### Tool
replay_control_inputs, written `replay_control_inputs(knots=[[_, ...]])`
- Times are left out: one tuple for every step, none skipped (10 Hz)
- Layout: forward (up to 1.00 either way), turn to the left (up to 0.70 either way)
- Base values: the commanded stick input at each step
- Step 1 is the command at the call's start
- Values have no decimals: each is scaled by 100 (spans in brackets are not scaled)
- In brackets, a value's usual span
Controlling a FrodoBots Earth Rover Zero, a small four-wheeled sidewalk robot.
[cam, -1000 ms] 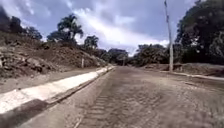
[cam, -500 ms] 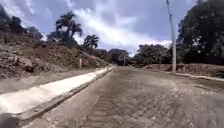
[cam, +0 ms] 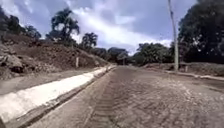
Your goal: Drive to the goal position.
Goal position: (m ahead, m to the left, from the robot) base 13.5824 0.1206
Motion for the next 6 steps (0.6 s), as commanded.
replay_control_inputs(knots=[[100,-20],[100,0],[100,0],[100,0],[100,0],[100,0]])
